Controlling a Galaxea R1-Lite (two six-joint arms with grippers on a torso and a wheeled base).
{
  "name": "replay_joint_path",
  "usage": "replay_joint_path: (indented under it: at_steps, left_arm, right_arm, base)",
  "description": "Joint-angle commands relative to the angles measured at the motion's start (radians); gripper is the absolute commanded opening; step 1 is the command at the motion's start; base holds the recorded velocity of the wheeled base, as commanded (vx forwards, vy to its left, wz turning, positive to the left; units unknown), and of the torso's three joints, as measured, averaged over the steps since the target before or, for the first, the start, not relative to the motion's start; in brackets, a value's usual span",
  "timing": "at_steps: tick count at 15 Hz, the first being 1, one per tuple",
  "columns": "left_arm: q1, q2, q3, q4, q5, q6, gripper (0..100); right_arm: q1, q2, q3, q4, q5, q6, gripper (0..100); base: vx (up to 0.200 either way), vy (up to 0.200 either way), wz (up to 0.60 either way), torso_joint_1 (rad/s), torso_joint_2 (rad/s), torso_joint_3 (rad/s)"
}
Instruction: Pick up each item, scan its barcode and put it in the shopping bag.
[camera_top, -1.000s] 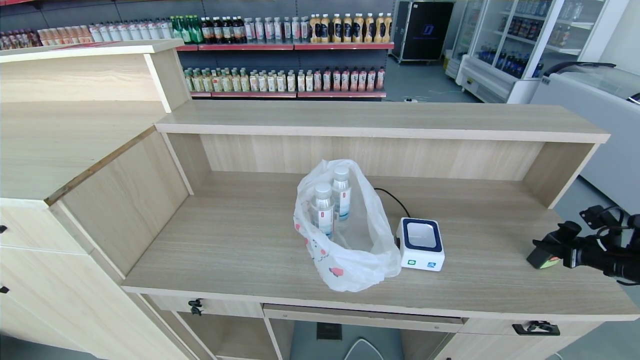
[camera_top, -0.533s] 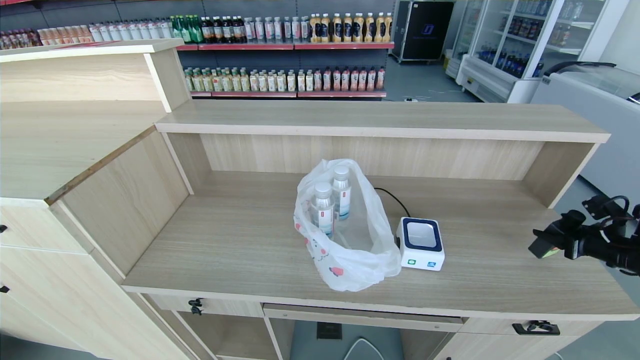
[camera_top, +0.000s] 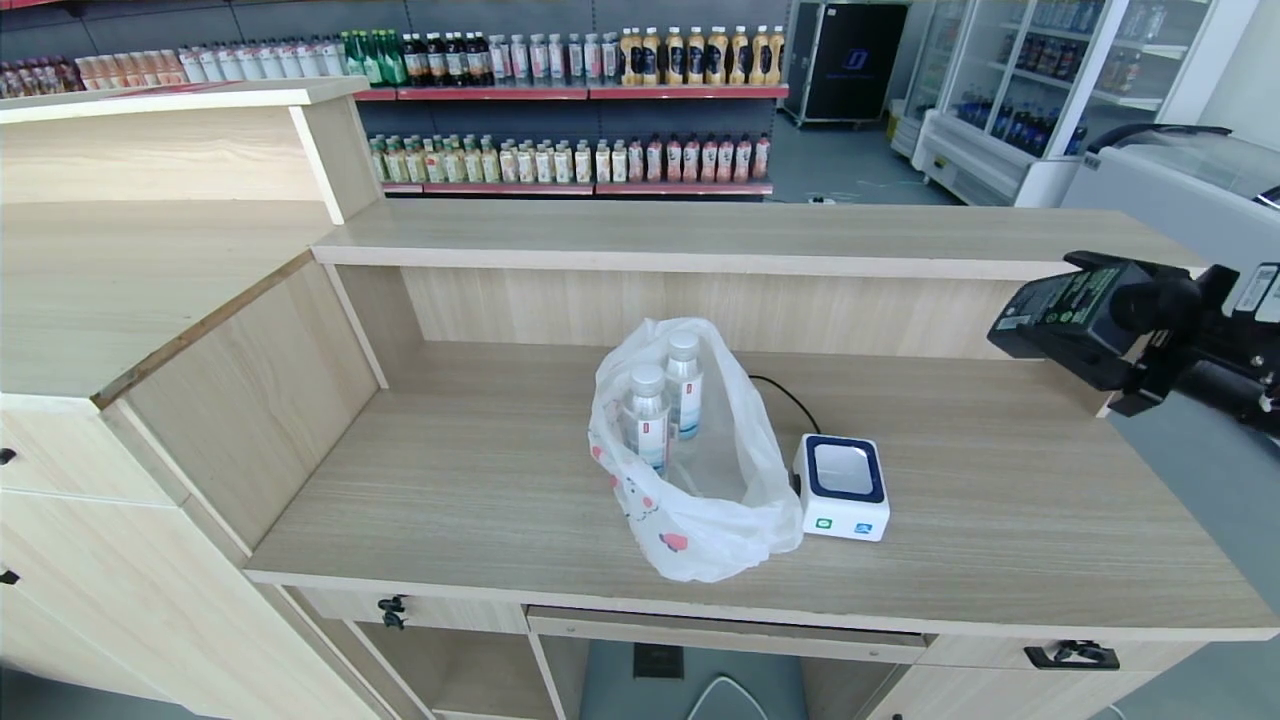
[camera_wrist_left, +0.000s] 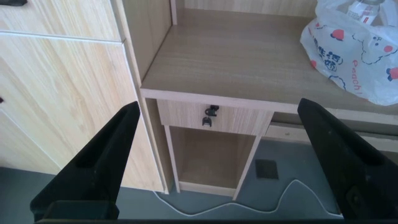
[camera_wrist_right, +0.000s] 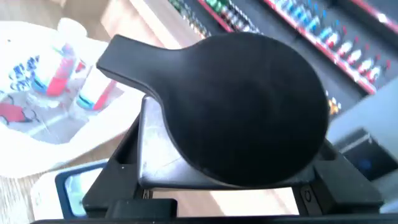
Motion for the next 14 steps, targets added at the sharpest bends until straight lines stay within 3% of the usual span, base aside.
replay_joint_path:
  at_steps: [1, 5, 8, 11, 14]
  left_arm:
    - [0.000, 0.000, 0.000, 0.000, 0.000, -0.001, 100]
    - [0.000, 0.000, 0.000, 0.000, 0.000, -0.001, 100]
    - [0.000, 0.000, 0.000, 0.000, 0.000, -0.001, 100]
    - [0.000, 0.000, 0.000, 0.000, 0.000, -0.001, 100]
    - [0.000, 0.000, 0.000, 0.000, 0.000, -0.001, 100]
  right_arm:
    - [0.141, -0.085, 0.011, -0.052, 0.033, -0.002, 0]
    - [0.259, -0.189, -0.027, -0.052, 0.056, -0.004, 0]
    - [0.431, -0.324, 0.027, -0.052, 0.056, -0.030, 0]
    - [0.701, -0.417, 0.117, -0.052, 0.053, -0.110, 0]
    - [0.790, -0.424, 0.135, -0.052, 0.054, -0.110, 0]
  base:
    - [0.000, 0.000, 0.00, 0.000, 0.00, 0.000]
    - [0.000, 0.000, 0.00, 0.000, 0.00, 0.000]
    - [0.000, 0.000, 0.00, 0.000, 0.00, 0.000]
    - [0.000, 0.000, 0.00, 0.000, 0.00, 0.000]
    - [0.000, 0.000, 0.00, 0.000, 0.00, 0.000]
